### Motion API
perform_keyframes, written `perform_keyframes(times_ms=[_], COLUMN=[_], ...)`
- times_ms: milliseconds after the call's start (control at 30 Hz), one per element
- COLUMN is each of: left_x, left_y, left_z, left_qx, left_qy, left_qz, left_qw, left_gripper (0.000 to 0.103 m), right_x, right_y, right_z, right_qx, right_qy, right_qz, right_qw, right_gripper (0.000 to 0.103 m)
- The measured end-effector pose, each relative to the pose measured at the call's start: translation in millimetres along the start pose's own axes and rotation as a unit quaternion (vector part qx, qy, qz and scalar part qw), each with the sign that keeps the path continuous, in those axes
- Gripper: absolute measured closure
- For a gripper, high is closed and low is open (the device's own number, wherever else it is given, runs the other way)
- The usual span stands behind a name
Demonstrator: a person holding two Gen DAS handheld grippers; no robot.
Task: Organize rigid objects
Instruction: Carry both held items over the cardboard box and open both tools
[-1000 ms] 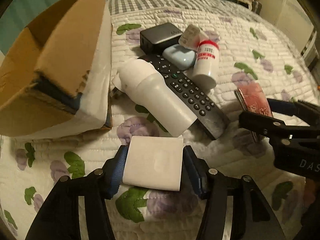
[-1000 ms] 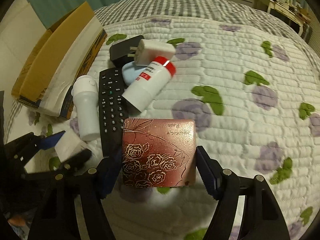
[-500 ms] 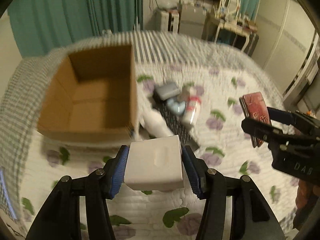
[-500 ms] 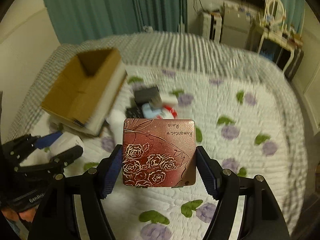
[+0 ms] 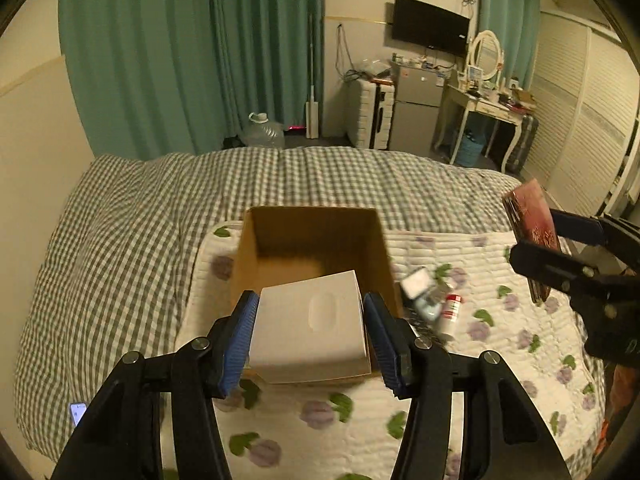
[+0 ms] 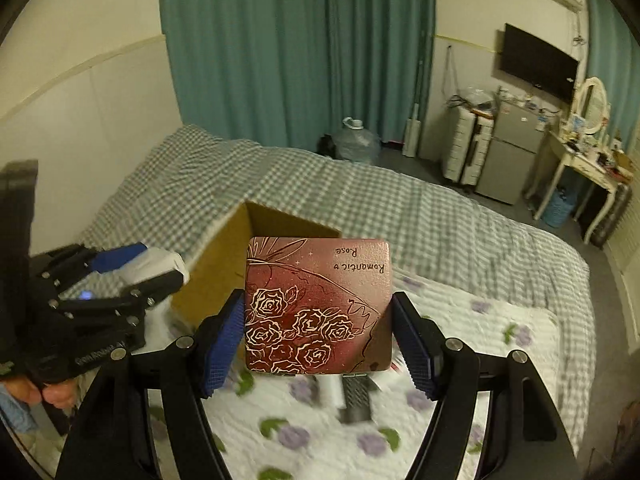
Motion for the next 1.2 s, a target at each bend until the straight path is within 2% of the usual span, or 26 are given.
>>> perform_keyframes(times_ms=[167,300,467,567,667,733,833,1033,1100,1200], left_x=[13.1,11.2,21.3,22.0,22.5,23.3,22.2,9.3,-4.6,-26.4], left_y=[-5.0,-9.4,-18.1,-22.3,-17.7,-12.1,-7.5,-3.4,-3.8,-7.6], left_z=[37.2,70.0,111.1,122.5,118.9,117.1,106.8,62.4,42.8,20.7], left_qx=[0.018,0.030,0.052,0.048,0.024,0.025,0.026,0.009,0.003,-0.005], left_qy=[-0.010,-0.003,0.001,0.016,0.027,0.031,0.037,0.028,0.023,0.014], left_qz=[0.000,0.013,0.006,0.012,0.011,0.009,0.010,-0.015,-0.020,-0.024], left_qw=[0.9998,0.9995,0.9986,0.9986,0.9993,0.9992,0.9989,0.9994,0.9995,0.9996], left_gripper=[0.048,0.048,0.048,0.048,0.045,0.039,0.039,0.038,0.038,0.038], right_x=[14.0,18.2,15.6,12.4,5.5,0.4,-10.7,-39.0,-51.0,-67.5], right_y=[21.6,23.2,6.2,-5.0,-3.7,0.9,9.5,16.4,12.6,0.4], right_z=[62.5,114.2,175.2,194.2,196.1,192.3,173.2,104.4,78.3,39.5], right_qx=[0.017,0.041,0.079,0.081,0.065,0.066,0.055,0.029,0.023,0.015], right_qy=[0.010,0.021,0.027,0.032,0.042,0.046,0.037,-0.003,-0.020,-0.046], right_qz=[-0.005,0.005,0.006,0.015,0.038,0.053,0.059,0.046,0.044,0.037], right_qw=[1.000,0.999,0.996,0.996,0.996,0.995,0.996,0.998,0.999,0.998], right_gripper=[0.032,0.032,0.032,0.032,0.029,0.023,0.022,0.016,0.012,0.012])
Point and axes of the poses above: each gripper's, at about its wrist camera, not at the fingertips, and z roughly the way its jaws point, x to its left, y to its top, the point moved 5 cm from there along z, roughly the way its jaws point, and after that the axes turned 2 degrees about -z, right-handed, at the moved point
